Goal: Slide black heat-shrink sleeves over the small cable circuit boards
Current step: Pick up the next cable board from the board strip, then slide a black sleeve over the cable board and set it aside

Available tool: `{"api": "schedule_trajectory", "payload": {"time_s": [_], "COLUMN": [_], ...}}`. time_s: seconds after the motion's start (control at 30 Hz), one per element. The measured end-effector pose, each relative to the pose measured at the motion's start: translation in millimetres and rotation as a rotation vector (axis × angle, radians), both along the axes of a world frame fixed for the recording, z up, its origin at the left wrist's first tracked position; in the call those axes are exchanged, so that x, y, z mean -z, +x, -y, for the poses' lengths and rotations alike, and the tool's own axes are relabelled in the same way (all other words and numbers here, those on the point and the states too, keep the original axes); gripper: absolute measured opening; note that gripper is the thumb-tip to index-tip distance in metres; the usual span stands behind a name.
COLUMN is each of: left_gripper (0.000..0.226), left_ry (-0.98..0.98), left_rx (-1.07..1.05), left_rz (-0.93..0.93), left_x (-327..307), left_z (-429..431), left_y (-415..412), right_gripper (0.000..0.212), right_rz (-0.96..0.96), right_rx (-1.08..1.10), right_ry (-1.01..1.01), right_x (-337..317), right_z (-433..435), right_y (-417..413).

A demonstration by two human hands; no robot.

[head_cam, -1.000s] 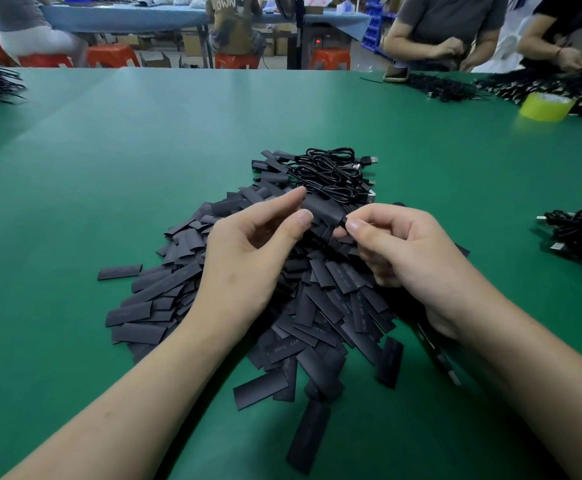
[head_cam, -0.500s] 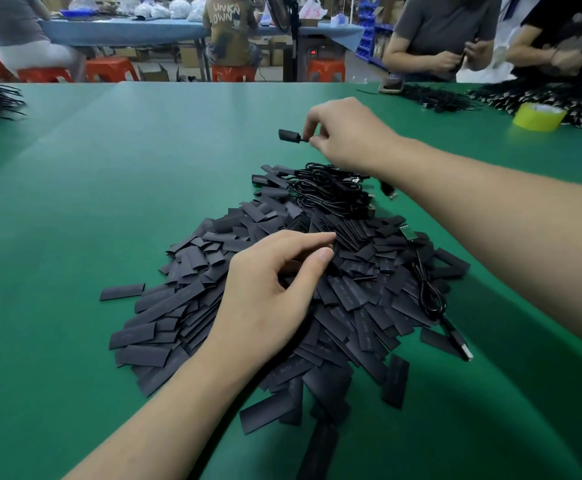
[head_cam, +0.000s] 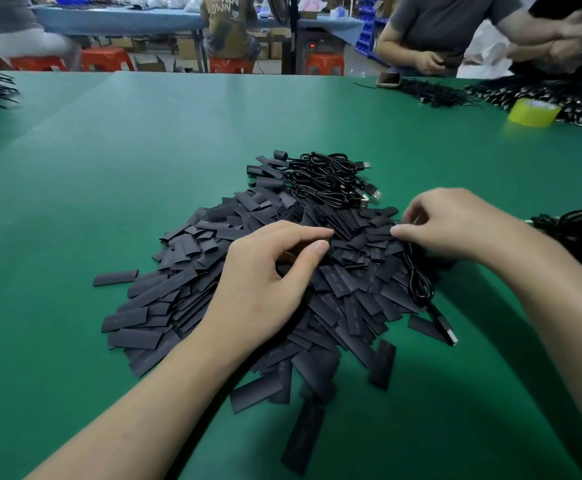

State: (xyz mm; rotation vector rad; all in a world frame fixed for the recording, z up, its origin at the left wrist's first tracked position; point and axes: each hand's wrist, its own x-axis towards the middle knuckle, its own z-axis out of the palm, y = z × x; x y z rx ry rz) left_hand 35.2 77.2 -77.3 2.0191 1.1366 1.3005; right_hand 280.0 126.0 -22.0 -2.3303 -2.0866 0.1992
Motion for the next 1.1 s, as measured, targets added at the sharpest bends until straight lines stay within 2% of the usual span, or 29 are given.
{"api": "schedule_trajectory", "payload": {"time_s": [0.13,0.3,0.47,0.53,0.63,0.73,0.8,0.93,1.1], "left_gripper": [0.019,0.017,0.017,0.029,0.049,0.052,0.049,0.038,0.014], "left_ry": [0.003,0.026,0.123,0.158,0.134,0.118,0.143,0.185,-0.058], "left_rx": [-0.004,-0.036,-0.054,-0.08,-0.099,-0.085,-0.089,-0.1,-0.028], "left_rz": [-0.016,-0.063,-0.324,-0.439,-0.521,-0.557,-0.568,-0.514,-0.016], "left_x": [0,2,4,3,-2,-4,-5,-4,0], "left_z": [1,-1,-2,0,2,3,4,2,-3], "left_y": [0,-1,-1,-2,-1,0,1,-1,-2], "right_gripper": [0.038,0.014,0.018,0.017,0.015,0.016,0.015,0.019,0.019], "right_rz": [-0.035,-0.221,-0.403,-0.646,-1.212,-1.491,-1.516,-1.344,-1.185], "right_rx": [0.111,0.166,0.078,0.054,0.022,-0.046,-0.079,-0.131,-0.208], "right_ry": [0.164,0.29,0.558,0.579,0.487,0.35,0.218,0.039,0.081], "right_x": [20,32,30,26,17,13,15,23,28], "right_z": [5,7,14,19,29,34,34,37,40], "right_y": [-4,-3,-5,-11,-20,-23,-25,-36,-42]}}
